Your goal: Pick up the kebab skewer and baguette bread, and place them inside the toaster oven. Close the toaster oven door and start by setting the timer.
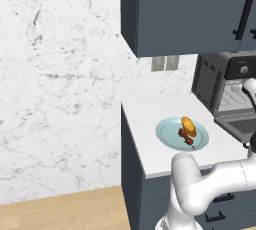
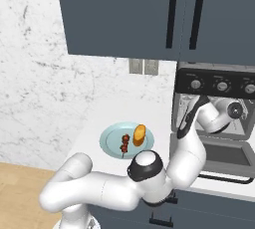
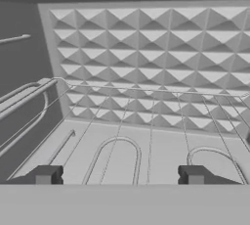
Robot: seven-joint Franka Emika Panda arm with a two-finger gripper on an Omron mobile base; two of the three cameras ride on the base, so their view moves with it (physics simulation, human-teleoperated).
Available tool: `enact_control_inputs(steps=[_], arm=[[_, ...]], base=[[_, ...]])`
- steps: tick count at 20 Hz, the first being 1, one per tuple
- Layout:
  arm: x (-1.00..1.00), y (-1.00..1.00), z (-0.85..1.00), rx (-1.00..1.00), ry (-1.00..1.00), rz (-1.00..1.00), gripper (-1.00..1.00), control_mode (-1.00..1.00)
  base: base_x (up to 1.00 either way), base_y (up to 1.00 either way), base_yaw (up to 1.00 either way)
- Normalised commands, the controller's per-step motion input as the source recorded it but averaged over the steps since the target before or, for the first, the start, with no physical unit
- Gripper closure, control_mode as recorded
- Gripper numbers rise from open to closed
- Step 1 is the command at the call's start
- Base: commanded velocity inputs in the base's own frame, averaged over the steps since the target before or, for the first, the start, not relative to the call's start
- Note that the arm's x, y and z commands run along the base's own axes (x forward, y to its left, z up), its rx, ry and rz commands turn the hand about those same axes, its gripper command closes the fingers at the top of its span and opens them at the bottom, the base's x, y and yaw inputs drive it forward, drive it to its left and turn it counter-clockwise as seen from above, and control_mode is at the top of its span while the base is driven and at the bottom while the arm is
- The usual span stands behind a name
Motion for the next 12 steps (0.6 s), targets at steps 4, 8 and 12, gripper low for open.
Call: enact_control_inputs(steps=[4,8,12], arm=[[-0.11,-0.01,-0.87,0.0,0.04,0.0,-1.0,-1.0],[-0.18,0.0,-1.0,-0.01,0.06,0.0,-1.0,-1.0],[-0.33,0.0,-1.0,-0.05,0.05,0.0,-1.0,-1.0]], base=[[0.0,0.0,0.0],[0.0,0.0,0.0],[0.0,0.0,0.0]])
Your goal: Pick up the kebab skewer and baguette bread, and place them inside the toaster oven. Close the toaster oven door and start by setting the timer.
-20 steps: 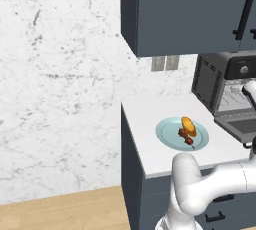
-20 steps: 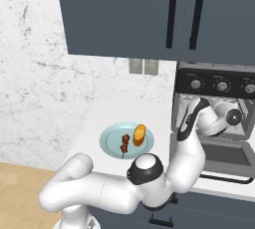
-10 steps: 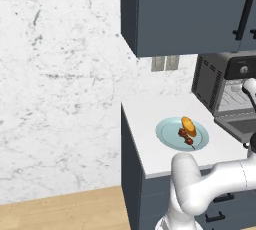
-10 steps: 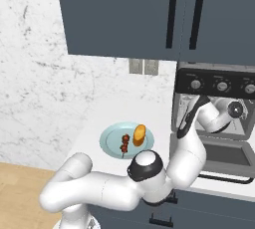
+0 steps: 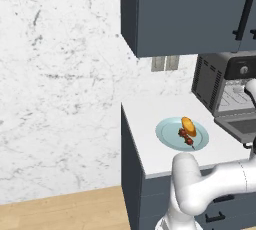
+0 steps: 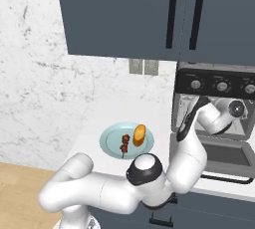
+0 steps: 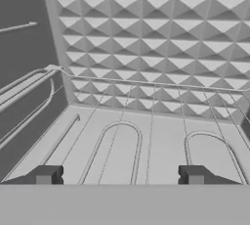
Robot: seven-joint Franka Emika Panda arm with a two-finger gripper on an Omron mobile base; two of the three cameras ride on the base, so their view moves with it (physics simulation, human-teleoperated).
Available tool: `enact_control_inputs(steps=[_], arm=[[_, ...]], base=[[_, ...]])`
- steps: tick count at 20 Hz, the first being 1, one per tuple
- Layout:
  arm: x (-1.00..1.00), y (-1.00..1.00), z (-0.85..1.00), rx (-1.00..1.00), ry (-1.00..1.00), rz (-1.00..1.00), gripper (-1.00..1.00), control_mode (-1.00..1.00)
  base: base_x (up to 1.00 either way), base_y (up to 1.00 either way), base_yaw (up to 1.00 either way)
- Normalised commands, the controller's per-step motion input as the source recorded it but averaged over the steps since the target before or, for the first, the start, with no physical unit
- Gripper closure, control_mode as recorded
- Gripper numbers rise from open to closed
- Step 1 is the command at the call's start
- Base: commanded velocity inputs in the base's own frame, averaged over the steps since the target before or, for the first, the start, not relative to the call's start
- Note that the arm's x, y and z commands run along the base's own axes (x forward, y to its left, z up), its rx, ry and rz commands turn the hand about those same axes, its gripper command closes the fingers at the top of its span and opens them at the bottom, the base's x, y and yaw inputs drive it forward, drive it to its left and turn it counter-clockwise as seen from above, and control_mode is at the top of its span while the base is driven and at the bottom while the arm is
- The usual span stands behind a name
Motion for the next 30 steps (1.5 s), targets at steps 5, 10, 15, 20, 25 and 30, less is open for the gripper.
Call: enact_control_inputs(steps=[5,10,15,20,25,30], arm=[[-0.51,0.0,-1.0,-0.06,0.05,0.0,-1.0,-1.0],[-0.72,-0.05,-1.0,-0.07,0.09,0.0,-1.0,-1.0],[-0.67,-0.18,-0.93,-0.04,0.15,0.0,-1.0,-1.0],[-0.58,-0.19,-0.9,-0.04,0.19,0.0,-1.0,-1.0],[-0.64,-0.16,-0.83,-0.06,0.18,-0.01,-1.0,-1.0],[-0.79,-0.15,-0.61,-0.04,0.12,0.0,-1.0,-1.0]], base=[[0.0,0.0,0.0],[0.0,0.0,0.0],[0.0,0.0,0.0],[0.0,0.0,0.0],[0.0,0.0,0.0],[0.0,0.0,0.0]])
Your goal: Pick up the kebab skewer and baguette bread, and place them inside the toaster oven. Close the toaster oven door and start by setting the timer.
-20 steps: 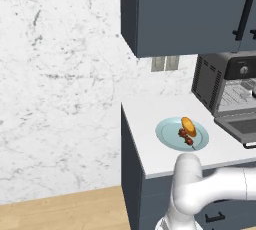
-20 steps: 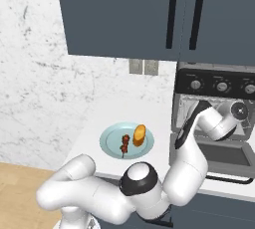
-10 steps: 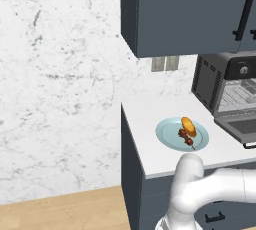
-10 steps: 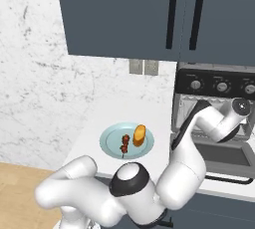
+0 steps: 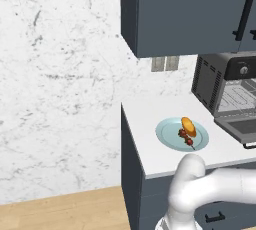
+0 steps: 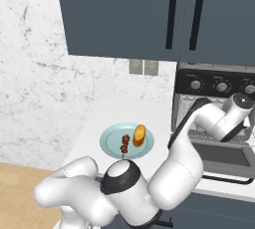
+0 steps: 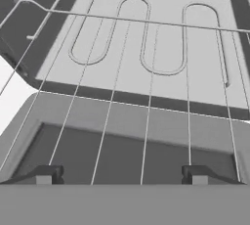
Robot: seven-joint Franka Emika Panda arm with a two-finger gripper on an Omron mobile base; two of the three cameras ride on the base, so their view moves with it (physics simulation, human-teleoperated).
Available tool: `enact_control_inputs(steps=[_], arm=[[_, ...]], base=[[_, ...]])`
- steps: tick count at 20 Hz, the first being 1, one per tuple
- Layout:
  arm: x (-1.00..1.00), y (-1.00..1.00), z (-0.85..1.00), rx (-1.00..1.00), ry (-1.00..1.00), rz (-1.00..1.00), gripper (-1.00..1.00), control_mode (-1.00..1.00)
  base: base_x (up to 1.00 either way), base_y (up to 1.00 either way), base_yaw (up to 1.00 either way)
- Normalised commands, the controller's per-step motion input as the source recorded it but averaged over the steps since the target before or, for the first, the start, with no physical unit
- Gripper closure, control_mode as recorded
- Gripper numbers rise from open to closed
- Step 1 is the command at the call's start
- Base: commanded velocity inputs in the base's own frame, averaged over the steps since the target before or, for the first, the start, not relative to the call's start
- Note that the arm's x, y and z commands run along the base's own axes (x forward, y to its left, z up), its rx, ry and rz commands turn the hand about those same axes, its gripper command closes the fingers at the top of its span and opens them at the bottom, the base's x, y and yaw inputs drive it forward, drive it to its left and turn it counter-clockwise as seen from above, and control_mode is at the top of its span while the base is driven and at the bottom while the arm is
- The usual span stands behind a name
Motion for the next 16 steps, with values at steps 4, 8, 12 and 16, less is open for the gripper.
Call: enact_control_inputs(steps=[4,8,12,16], arm=[[-0.42,0.06,0.21,0.0,0.02,0.0,-1.0,-1.0],[-0.67,0.52,1.0,0.08,-0.03,0.0,-1.0,-1.0],[-0.95,0.92,0.77,0.0,0.01,0.0,-1.0,-1.0],[-0.73,1.0,0.01,-0.11,0.11,0.0,-1.0,-1.0]], base=[[0.0,0.0,0.0],[0.0,0.0,0.0],[0.0,0.0,0.0],[0.0,0.0,0.0]])
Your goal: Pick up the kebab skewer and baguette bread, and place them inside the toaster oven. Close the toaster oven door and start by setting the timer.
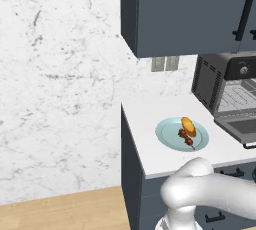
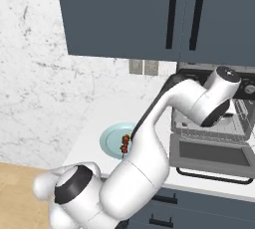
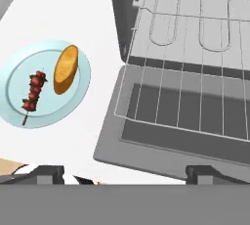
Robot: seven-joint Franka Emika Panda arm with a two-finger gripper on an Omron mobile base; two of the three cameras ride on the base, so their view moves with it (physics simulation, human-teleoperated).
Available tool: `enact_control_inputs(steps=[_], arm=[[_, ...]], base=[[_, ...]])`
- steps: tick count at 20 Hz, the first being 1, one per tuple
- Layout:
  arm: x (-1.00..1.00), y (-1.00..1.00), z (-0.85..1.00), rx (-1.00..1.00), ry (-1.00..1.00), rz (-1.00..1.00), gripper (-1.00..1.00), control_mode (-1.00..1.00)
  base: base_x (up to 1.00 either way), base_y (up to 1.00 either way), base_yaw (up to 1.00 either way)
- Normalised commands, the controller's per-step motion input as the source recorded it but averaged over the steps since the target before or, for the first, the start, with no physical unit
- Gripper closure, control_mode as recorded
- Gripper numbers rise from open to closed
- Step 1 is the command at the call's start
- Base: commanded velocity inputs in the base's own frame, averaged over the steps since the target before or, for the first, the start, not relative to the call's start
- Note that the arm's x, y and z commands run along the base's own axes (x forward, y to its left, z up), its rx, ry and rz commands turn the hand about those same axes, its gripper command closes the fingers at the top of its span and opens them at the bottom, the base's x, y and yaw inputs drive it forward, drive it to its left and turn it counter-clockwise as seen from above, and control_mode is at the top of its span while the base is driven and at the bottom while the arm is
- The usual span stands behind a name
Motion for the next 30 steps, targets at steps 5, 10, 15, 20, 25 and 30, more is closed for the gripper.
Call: enact_control_inputs(steps=[5,10,15,20,25,30], arm=[[-0.46,1.0,-0.24,-0.2,0.1,0.0,-1.0,-1.0],[-0.03,1.0,-0.25,-0.13,0.12,0.0,-1.0,-1.0],[0.29,1.0,-0.31,-0.01,0.22,0.0,-1.0,-1.0],[0.4,1.0,-0.4,0.02,0.21,0.0,-1.0,-1.0],[0.51,0.7,-0.54,0.03,0.16,-0.04,-1.0,-1.0],[0.35,0.04,-0.48,0.0,0.01,-0.05,-1.0,-1.0]], base=[[0.0,0.0,0.0],[0.0,0.0,0.0],[0.0,0.0,0.0],[0.0,0.0,0.0],[0.0,0.0,0.0],[0.0,0.0,0.0]])
